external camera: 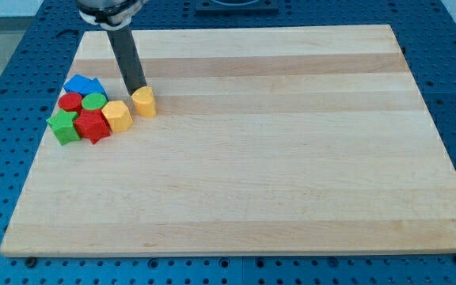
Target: Push the yellow heart into the group of blocks
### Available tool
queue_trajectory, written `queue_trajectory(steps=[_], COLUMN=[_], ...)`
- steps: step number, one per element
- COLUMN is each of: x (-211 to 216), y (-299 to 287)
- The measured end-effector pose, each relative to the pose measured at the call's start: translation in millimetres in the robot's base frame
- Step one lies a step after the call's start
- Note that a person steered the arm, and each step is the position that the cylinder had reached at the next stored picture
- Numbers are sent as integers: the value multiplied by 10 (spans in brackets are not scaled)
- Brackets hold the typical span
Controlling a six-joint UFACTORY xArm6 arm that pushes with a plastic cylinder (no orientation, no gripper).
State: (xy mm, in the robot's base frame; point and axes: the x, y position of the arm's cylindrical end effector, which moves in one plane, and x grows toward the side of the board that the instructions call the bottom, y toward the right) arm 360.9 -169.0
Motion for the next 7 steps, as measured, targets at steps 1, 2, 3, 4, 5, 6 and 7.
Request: queue_trajectory(steps=[1,2,3,4,5,6,7], x=[-32,-220,-208,-25,161,243,243], y=[-6,237,804,1057,862,528,218])
